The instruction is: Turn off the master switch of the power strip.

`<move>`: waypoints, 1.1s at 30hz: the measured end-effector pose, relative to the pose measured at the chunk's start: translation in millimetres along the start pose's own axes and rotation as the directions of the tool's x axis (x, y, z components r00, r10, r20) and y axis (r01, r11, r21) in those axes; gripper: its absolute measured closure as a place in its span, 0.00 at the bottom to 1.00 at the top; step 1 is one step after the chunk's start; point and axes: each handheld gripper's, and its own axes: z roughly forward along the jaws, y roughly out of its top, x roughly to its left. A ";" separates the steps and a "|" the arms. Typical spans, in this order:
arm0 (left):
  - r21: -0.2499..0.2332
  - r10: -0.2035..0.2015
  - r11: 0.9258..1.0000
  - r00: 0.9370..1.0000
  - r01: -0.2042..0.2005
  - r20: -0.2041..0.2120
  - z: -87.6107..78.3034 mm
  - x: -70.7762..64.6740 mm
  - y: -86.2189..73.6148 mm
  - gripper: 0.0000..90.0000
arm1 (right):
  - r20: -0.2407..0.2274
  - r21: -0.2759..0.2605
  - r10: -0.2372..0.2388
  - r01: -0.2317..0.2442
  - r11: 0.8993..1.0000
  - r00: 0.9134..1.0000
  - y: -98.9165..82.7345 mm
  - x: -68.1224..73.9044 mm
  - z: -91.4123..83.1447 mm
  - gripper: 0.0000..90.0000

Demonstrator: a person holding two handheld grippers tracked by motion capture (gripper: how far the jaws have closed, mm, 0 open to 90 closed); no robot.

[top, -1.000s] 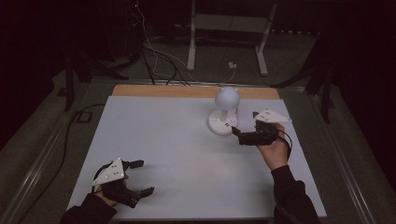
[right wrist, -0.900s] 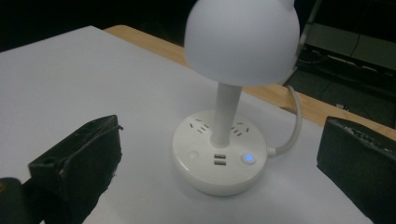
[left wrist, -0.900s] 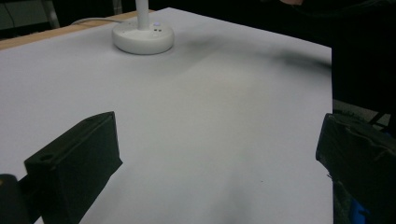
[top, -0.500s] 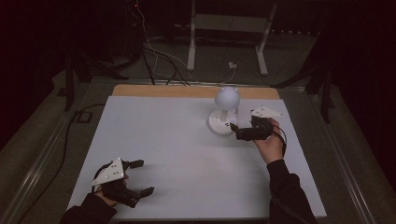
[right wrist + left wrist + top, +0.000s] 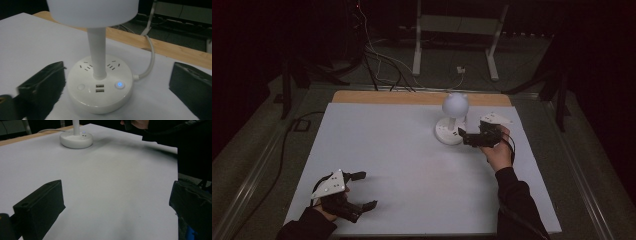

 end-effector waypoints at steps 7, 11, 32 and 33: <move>0.000 0.000 1.000 1.000 0.000 0.000 0.1 0.1 0.0 0.00 | 0.016 -0.025 0.049 -0.049 0.998 0.999 0.7 -2.7 4.3 0.16; 0.002 0.002 1.000 1.000 -0.002 0.000 0.1 0.0 0.0 0.00 | 0.027 -0.019 0.066 -0.065 0.998 0.997 0.4 -1.8 7.3 0.26; 0.002 0.002 1.000 1.000 -0.002 -0.001 0.3 0.1 -0.2 0.00 | 0.126 0.045 0.045 -0.050 0.998 0.991 -6.1 0.1 26.4 0.88; 0.003 0.003 1.000 1.000 -0.003 0.000 0.3 -0.1 -0.3 0.00 | 0.119 0.047 0.046 -0.052 0.998 0.992 -6.7 -0.4 27.8 0.90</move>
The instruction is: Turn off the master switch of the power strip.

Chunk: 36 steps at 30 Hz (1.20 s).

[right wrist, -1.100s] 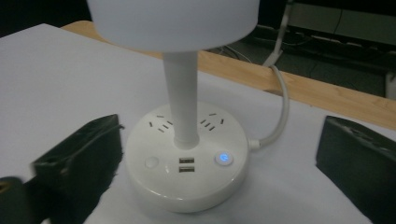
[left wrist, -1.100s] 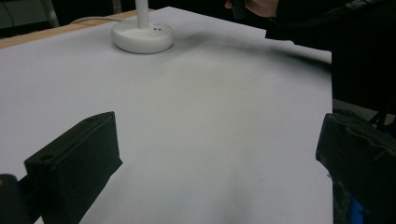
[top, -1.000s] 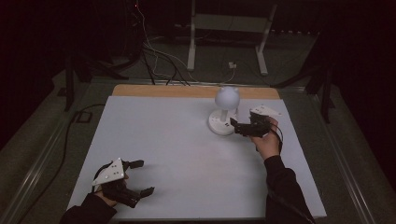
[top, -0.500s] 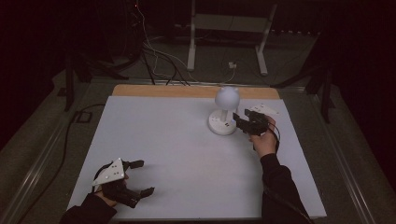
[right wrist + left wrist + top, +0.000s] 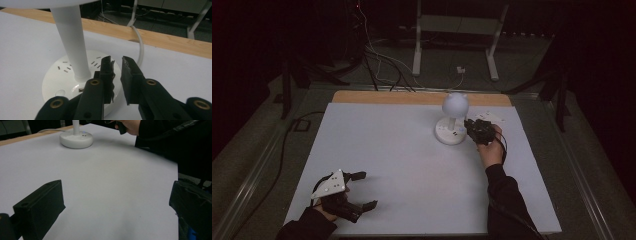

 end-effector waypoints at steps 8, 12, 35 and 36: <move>-0.001 0.001 1.000 1.000 -0.001 0.000 0.0 0.3 0.2 0.00 | 0.007 0.017 0.034 -0.034 0.999 0.999 -4.7 -0.1 6.7 1.00; 0.001 -0.002 1.000 1.000 0.002 0.000 0.0 0.2 -0.1 0.00 | 0.017 0.022 0.058 -0.059 0.998 0.998 -7.6 0.4 9.4 1.00; 0.000 -0.007 1.000 1.000 0.007 0.001 0.2 0.8 -0.3 0.00 | 0.018 0.056 0.046 -0.047 0.997 0.999 -16.2 5.1 28.6 1.00; 0.000 -0.006 1.000 1.000 0.006 0.001 0.2 0.8 -0.2 0.00 | 0.014 0.056 0.048 -0.048 0.997 0.999 -15.9 4.6 28.9 1.00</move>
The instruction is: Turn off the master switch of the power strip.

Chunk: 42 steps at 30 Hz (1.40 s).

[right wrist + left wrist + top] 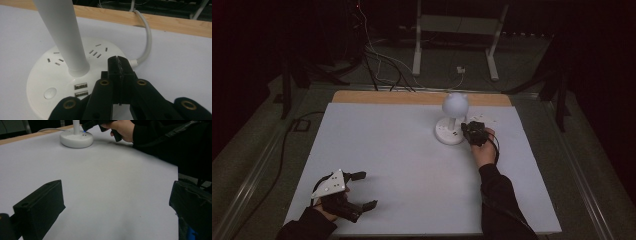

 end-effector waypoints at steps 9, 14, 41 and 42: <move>0.001 -0.001 1.000 1.000 0.001 0.003 0.5 -0.1 0.0 0.00 | 0.008 0.002 -0.029 0.029 1.000 1.000 -0.6 3.9 0.6 1.00; 0.000 0.000 1.000 1.000 0.000 0.003 0.4 -0.6 0.0 0.00 | 0.013 0.004 -0.035 0.035 0.999 0.999 -2.7 4.6 1.3 1.00; 0.001 0.000 1.000 1.000 0.000 0.006 1.6 -1.3 0.0 0.00 | 0.054 0.018 -0.104 0.103 0.995 0.993 -2.2 10.1 1.1 1.00; 0.001 0.000 1.000 1.000 0.000 0.006 1.6 -1.3 0.0 0.00 | 0.057 0.019 -0.109 0.108 0.994 0.992 -2.3 10.4 1.0 1.00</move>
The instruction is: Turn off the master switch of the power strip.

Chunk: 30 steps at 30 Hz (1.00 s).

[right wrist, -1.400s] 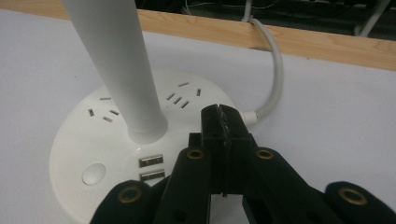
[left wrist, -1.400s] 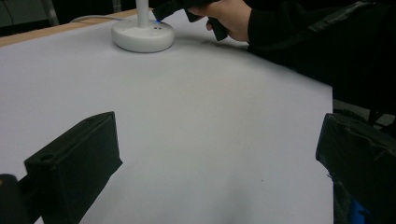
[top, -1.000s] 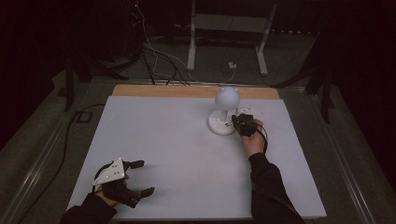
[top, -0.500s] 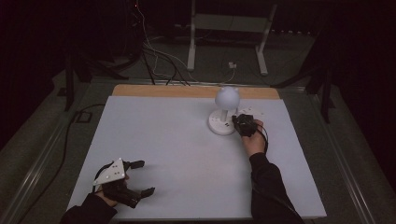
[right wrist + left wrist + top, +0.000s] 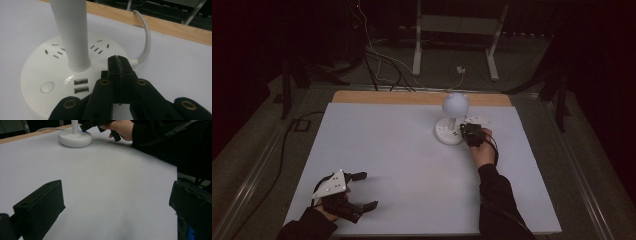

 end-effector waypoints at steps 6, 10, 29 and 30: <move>-0.001 -0.004 1.000 1.000 0.004 0.002 0.3 0.1 0.0 0.00 | -0.003 0.012 -0.001 0.001 1.000 1.000 1.8 -0.6 0.3 1.00; 0.002 0.000 1.000 1.000 0.000 0.002 0.2 0.0 0.1 0.00 | 0.004 0.011 -0.016 0.016 1.000 1.000 1.4 0.6 0.5 1.00; -0.006 -0.005 1.000 1.000 0.005 -0.003 -1.2 2.0 0.3 0.00 | -0.044 -0.033 0.076 -0.078 0.996 0.996 -1.7 -6.9 -4.2 1.00; -0.005 -0.004 1.000 1.000 0.004 -0.004 -1.0 2.0 0.1 0.00 | -0.039 -0.045 0.087 -0.088 0.995 0.995 -2.0 -7.9 -5.3 1.00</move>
